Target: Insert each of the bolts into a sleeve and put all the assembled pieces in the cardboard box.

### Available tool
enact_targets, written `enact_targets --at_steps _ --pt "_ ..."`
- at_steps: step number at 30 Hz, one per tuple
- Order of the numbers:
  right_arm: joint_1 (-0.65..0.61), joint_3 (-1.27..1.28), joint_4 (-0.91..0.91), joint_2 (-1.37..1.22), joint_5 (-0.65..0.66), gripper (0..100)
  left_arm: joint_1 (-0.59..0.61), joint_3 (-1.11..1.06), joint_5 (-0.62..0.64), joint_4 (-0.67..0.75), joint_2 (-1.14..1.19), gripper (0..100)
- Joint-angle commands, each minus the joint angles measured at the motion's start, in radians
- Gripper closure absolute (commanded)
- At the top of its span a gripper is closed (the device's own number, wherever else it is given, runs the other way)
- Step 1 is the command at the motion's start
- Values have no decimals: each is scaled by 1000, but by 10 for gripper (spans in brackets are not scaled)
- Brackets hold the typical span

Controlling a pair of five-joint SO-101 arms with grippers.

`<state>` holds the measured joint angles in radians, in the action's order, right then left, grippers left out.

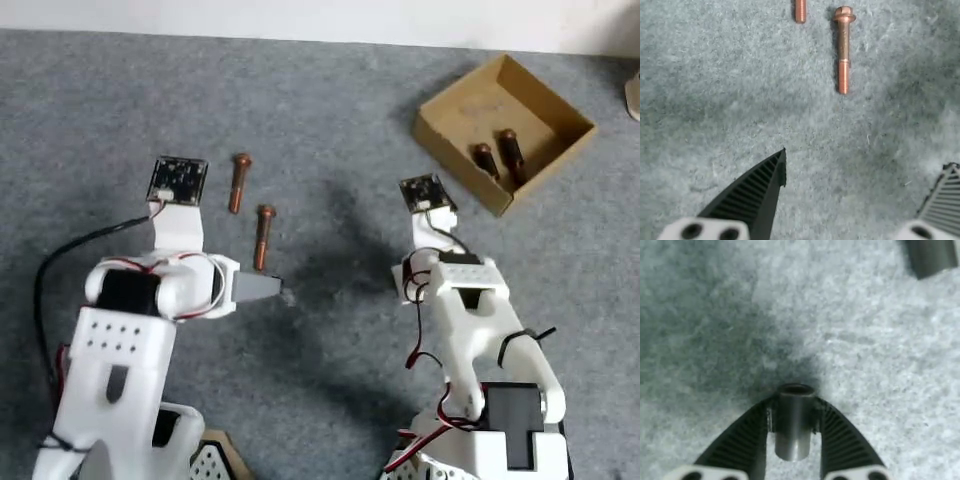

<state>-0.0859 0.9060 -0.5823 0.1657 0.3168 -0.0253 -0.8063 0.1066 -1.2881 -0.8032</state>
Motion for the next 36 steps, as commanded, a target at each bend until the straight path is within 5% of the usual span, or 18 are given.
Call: enact_targets --at_steps 1,13,19,36 --pt "-21 -2 19 19 -5 991 10 102 -6 -11 134 579" --pt "-21 -1 19 19 -5 991 2 409 -17 -57 503 579" --pt "-21 -1 19 19 -5 991 -7 519 -60 -97 587 679" --pt "-21 1 19 19 -5 991 -30 809 -130 -110 952 731"
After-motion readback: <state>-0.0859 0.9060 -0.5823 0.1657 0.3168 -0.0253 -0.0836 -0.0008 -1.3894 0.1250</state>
